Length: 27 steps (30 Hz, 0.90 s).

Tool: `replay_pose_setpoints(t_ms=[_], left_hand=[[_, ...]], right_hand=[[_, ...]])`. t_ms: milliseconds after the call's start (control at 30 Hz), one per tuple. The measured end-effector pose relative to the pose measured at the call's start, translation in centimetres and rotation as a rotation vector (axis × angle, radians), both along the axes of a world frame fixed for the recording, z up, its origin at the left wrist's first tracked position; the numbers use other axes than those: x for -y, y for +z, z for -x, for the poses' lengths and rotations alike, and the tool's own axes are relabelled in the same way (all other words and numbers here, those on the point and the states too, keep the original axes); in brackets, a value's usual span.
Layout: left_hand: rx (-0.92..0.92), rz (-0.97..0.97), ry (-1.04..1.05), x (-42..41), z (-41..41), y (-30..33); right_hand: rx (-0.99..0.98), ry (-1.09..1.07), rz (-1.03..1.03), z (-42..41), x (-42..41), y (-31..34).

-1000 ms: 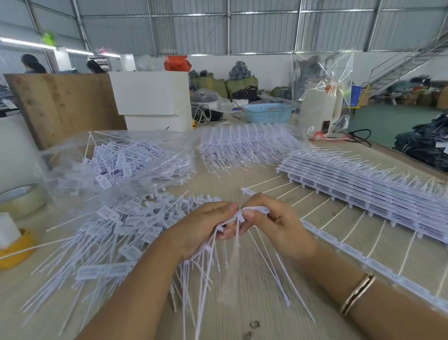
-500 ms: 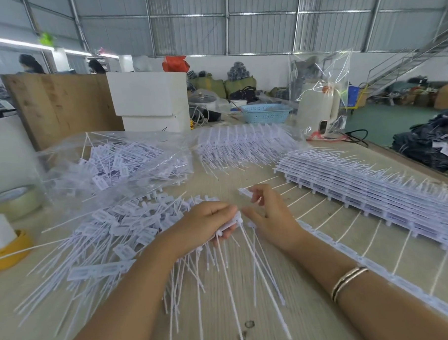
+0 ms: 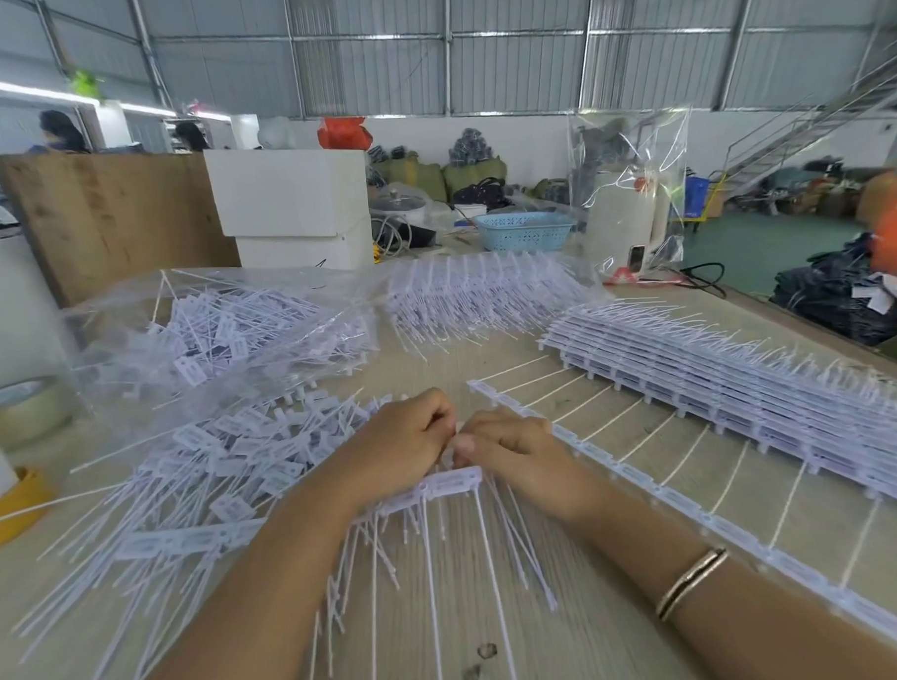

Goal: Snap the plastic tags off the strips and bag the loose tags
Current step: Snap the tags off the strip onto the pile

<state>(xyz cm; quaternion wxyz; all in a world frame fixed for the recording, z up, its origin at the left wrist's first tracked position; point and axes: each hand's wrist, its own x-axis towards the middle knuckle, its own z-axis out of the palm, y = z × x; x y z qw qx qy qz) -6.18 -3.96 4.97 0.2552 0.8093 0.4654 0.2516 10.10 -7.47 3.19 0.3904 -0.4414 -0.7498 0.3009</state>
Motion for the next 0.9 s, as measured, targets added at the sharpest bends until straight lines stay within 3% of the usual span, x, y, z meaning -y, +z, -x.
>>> replay_pose_setpoints(t_ms=[133, 333, 667, 900], left_hand=[[-0.048, -0.007, -0.008, -0.3, -0.3, 0.2], [-0.030, 0.129, -0.022, 0.0, -0.2, 2.1], [-0.145, -0.103, -0.066, -0.4, -1.6, 4.0], [-0.438, -0.386, -0.024, -0.7, -2.2, 4.2]], right_hand=[[0.059, 0.106, 0.019, -0.3, 0.1, -0.1], [-0.412, -0.057, 0.127, -1.3, -0.6, 0.5], [-0.471, 0.008, 0.118, -2.8, -0.9, 0.6], [-0.478, -0.010, 0.182, -3.1, -1.7, 0.8]])
